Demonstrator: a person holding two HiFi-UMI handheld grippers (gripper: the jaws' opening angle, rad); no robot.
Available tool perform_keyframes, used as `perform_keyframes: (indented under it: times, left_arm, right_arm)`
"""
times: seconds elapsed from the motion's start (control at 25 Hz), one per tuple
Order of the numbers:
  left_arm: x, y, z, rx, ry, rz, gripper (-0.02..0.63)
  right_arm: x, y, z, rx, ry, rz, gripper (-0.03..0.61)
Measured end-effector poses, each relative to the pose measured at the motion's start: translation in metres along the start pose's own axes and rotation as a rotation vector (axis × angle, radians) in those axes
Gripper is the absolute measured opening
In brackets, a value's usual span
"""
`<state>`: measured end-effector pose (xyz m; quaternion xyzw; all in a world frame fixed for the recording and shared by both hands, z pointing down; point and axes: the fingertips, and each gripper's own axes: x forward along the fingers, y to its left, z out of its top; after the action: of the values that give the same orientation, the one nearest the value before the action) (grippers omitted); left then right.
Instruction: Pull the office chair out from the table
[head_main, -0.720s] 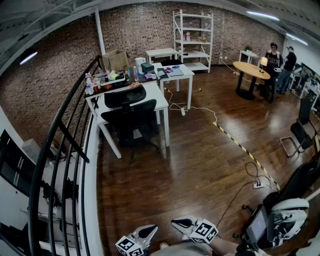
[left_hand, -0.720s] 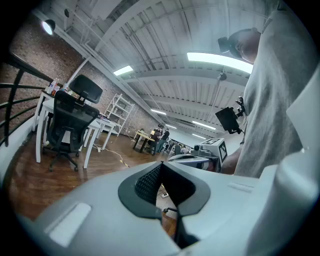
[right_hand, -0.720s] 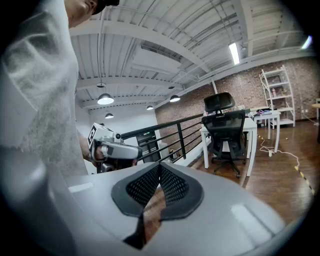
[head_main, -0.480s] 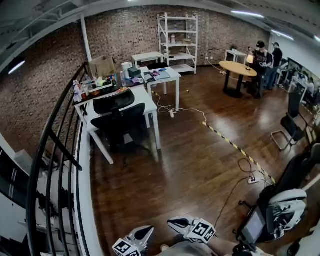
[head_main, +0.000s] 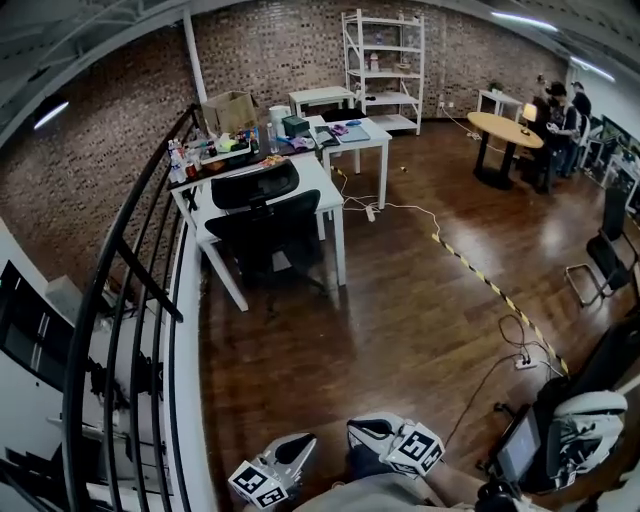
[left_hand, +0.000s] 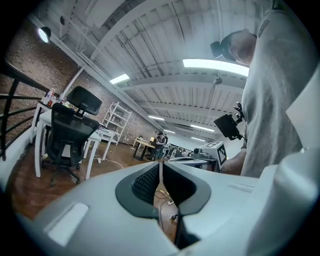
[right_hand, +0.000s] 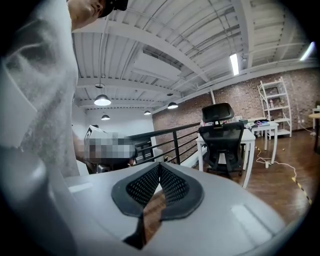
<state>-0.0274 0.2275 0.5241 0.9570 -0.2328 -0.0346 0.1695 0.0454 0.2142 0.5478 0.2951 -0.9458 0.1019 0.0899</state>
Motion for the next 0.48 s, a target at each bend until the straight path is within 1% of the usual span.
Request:
perform_keyframes:
  times: [0.12, 0.24, 0.36, 0.48]
  left_arm:
    - [0.012, 0.027, 0.012, 0.001, -0.005, 0.031, -0.003]
    - [0.033, 0.050, 0.029, 0.020, -0.014, 0.046, -0.003]
    - [0.053, 0.073, 0.049, 0.039, -0.030, 0.068, -0.003]
    - [0.073, 0.093, 0.061, 0.048, -0.050, 0.091, -0.003]
  right_arm:
    - [0.019, -0.027, 0.011, 0.000, -0.006, 0.013, 0.006]
    - [0.034, -0.056, 0.024, -0.017, -0.019, 0.035, 0.006]
    - [0.048, -0.082, 0.041, -0.028, -0.023, 0.059, 0.006]
    - [0.059, -0.107, 0.050, -0.037, -0.033, 0.083, 0.006]
